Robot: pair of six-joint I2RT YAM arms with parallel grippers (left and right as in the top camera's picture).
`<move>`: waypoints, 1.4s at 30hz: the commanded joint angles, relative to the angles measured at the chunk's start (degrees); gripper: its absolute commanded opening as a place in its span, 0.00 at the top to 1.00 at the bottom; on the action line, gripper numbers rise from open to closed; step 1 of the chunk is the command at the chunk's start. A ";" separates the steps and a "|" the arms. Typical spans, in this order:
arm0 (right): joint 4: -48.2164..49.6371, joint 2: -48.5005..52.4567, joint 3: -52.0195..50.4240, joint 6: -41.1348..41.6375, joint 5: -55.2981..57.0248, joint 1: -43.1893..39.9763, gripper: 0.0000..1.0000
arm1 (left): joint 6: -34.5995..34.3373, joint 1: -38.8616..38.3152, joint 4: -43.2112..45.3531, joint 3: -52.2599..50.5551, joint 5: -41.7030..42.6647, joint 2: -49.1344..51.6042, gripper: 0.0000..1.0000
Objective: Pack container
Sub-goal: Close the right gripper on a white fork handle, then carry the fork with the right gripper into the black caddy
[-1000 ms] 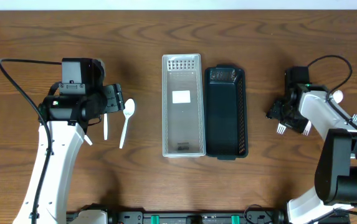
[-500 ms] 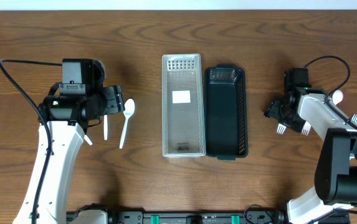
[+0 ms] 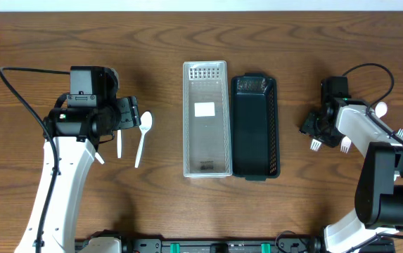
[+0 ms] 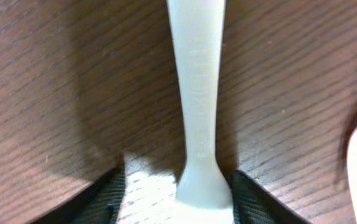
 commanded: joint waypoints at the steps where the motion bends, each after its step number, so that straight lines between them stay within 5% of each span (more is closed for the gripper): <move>1: -0.70 2.36 -0.68 -0.35 0.61 -0.39 0.55 | 0.33 -0.20 -0.17 0.98 -0.66 0.04 0.26; 19: -1.46 1.53 1.20 -1.46 0.87 -0.37 0.91 | 0.33 -0.20 -0.17 0.98 -0.66 0.04 0.26; 32: -16.11 -11.23 22.69 -8.98 0.63 12.81 0.91 | 0.33 -0.20 -0.15 0.98 -0.66 0.04 0.26; 42: -18.93 -9.81 21.24 -4.70 0.66 26.47 0.90 | 0.33 -0.20 -0.17 0.98 -0.66 0.04 0.26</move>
